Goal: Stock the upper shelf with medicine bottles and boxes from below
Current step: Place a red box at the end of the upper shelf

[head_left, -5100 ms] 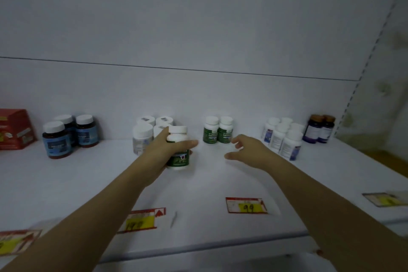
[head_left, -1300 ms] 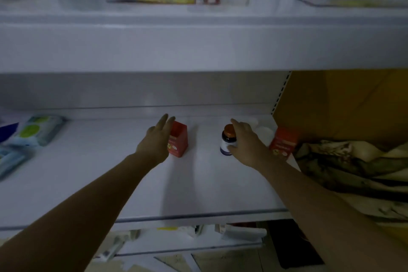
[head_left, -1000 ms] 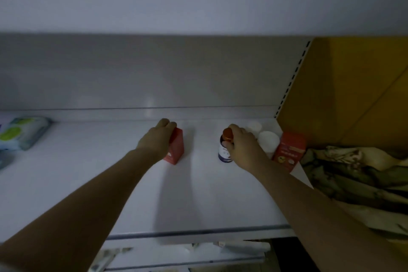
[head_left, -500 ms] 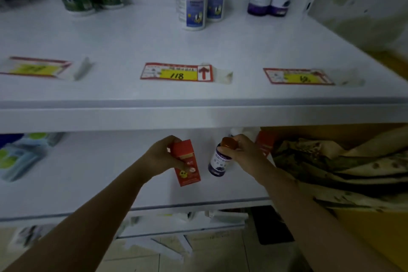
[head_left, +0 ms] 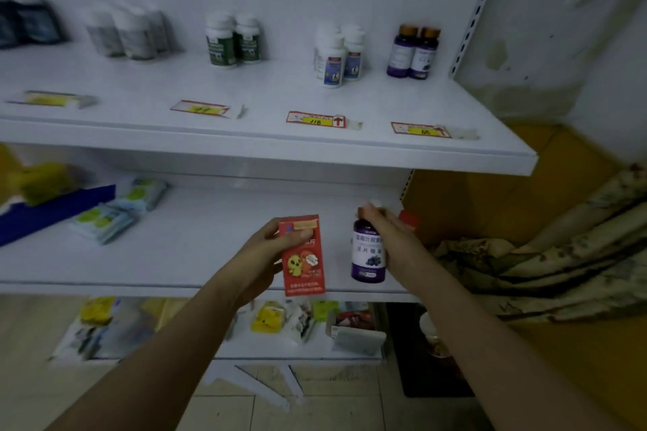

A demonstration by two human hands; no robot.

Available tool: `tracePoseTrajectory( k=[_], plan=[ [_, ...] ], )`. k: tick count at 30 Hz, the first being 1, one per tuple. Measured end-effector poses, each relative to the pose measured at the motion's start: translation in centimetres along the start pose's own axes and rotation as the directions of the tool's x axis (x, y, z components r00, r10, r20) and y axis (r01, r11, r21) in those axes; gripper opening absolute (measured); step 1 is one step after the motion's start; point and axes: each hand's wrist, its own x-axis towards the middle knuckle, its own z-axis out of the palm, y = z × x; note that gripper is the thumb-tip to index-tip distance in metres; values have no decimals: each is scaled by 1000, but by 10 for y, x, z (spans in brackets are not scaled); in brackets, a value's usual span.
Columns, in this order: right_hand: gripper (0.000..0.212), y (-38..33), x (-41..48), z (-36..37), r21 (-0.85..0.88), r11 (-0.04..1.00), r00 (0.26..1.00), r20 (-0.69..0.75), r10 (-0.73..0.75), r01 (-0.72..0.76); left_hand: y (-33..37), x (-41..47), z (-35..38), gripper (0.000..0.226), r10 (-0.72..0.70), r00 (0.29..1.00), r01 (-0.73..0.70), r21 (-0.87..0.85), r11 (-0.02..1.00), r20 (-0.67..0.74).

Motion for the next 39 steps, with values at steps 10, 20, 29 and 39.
tracePoseTrajectory(
  k=[10, 20, 29, 39],
  plan=[
    [46, -95, -134, -14, 149, 982, 987, 89, -131, 117, 78, -122, 68, 44, 207, 978, -208, -86, 974, -13],
    [33, -192, -171, -6, 189, 923, 940, -1, -341, 335, 183, -147, 89, 25, 375, 926, -367, -124, 922, 43],
    [43, -231, -140, 3, 187, 888, 906, -31, -422, 420, 230, -112, 74, 49, 432, 891, -424, -87, 901, 136],
    [34, -244, -74, -20, 96, 875, 880, -67, -470, 475, 249, -33, 84, 44, 426, 886, -418, -86, 904, 182]
  ],
)
